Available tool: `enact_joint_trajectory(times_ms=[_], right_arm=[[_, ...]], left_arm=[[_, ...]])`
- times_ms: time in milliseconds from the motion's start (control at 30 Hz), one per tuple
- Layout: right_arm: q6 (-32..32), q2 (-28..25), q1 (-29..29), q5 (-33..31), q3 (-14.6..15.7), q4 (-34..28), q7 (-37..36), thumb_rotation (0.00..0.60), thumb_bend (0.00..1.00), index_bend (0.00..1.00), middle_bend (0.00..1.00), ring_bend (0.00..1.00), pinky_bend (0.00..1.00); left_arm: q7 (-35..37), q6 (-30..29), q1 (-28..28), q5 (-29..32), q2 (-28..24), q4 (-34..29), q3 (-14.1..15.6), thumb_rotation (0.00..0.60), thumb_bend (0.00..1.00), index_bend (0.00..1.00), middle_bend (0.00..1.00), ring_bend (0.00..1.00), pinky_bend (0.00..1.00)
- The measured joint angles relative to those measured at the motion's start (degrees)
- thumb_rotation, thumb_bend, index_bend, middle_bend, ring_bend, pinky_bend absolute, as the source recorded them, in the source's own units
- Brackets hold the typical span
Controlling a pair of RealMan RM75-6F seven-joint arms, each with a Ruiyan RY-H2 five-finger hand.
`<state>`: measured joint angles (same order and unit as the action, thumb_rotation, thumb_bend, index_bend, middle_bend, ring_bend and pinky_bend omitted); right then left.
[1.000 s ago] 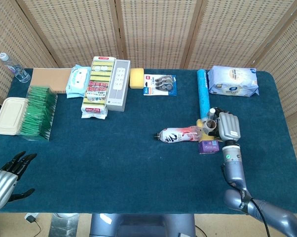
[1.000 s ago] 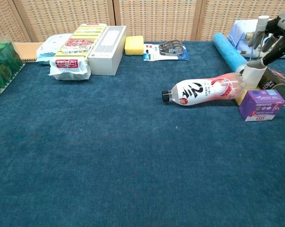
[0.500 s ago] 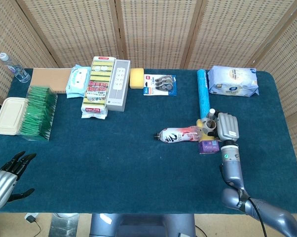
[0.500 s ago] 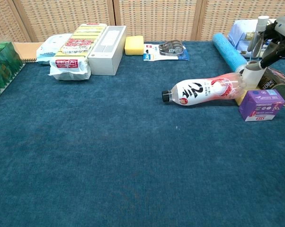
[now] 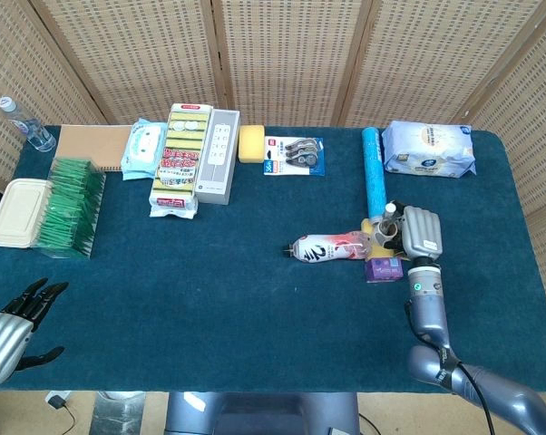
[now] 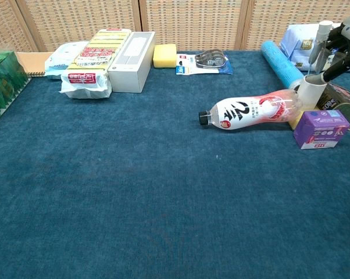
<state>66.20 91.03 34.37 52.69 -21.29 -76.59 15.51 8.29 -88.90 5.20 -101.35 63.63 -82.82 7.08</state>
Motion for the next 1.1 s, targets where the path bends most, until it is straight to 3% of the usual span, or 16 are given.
enact_joint_trajectory(times_ms=[233,667,1100], right_arm=[[0.5,0.6,0.2,-0.1,-0.1,0.2,0.4,0.6,0.28,0.52,0.58,0.63,0.47],[1.8,0.7,0.5,0.6,0.0,-0.1,1.8,0.6,0.29,0.6,0.73,0.8,0.62],[3.1,0.0,0.6,1.1,-0.2,-1.3,3.3,0.6,0.29,0.64,0.79,0.87,0.71]], left_arm=[[0.3,-0.1,0.0,0.0,-0.1,0.1,0.0,0.6,0.11,0.0,0.16,0.08,0.3],[0.3,-0.1,0.0,-0.1,-0.1,0.1,0.0,0.6,0.11,0.0,0.16,0.08,0.3],[0.1,0.0,0.0,-0.1,-0.1,0.0,0.1,0.6,0.11,0.0,0.16,0.08,0.3]])
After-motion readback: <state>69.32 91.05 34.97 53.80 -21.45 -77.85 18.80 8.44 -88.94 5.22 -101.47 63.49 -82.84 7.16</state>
